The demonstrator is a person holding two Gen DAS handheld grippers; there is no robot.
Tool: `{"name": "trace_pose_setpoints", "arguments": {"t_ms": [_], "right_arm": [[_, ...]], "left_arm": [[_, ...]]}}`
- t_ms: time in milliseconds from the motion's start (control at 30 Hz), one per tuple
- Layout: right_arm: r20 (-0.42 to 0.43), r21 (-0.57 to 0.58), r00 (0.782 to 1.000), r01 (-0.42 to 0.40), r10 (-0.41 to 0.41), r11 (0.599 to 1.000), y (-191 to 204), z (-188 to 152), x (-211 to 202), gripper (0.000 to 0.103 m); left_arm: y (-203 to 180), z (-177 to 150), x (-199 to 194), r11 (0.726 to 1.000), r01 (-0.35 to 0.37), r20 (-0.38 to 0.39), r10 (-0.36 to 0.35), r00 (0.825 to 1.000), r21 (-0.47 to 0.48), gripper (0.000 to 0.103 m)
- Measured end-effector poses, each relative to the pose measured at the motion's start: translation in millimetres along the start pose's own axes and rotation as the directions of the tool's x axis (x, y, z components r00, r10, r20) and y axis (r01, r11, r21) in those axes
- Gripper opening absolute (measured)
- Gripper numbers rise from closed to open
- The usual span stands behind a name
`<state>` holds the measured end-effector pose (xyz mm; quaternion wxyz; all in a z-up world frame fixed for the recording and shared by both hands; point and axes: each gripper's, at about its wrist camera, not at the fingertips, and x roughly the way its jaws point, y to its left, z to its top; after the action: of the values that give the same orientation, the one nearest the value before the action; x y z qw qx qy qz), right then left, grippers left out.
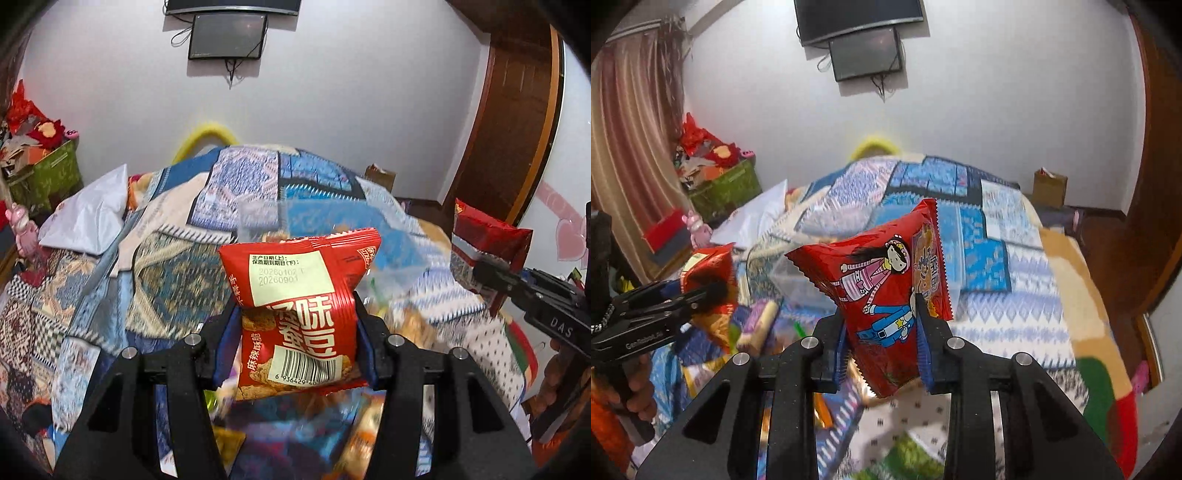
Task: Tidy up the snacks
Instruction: 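Carry both red bags with both tools over the clear box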
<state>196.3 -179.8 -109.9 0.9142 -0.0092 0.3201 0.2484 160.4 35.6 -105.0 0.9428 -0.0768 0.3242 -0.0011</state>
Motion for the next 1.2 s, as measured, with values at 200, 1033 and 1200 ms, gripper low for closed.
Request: {"name": "trace_pose_setpoints", "arguments": {"t_ms": [200,1033,1200], "right_arm": [[0.035,-0.010,0.999,-0.004,0.005,1.000,-6,24,12,0.027],[-0.145,-0.024,0.989,-0.042,0.039,0.999,-34,43,123,0.027],[-0.191,-0.014,0.981,-0.037,0.034,0.999,-39,37,136,0.027]], "left_arm": [[-8,30,24,1.000,0.011,0.021,-0.012,1.000,0.007,0.053],[-24,54,169,0.999,0.006,-0.152,-0.001,0.988,0.033,0.053],[-25,49,182,1.000,0.005,-0.202,0.002,0.979,0.031,0.053]]}}
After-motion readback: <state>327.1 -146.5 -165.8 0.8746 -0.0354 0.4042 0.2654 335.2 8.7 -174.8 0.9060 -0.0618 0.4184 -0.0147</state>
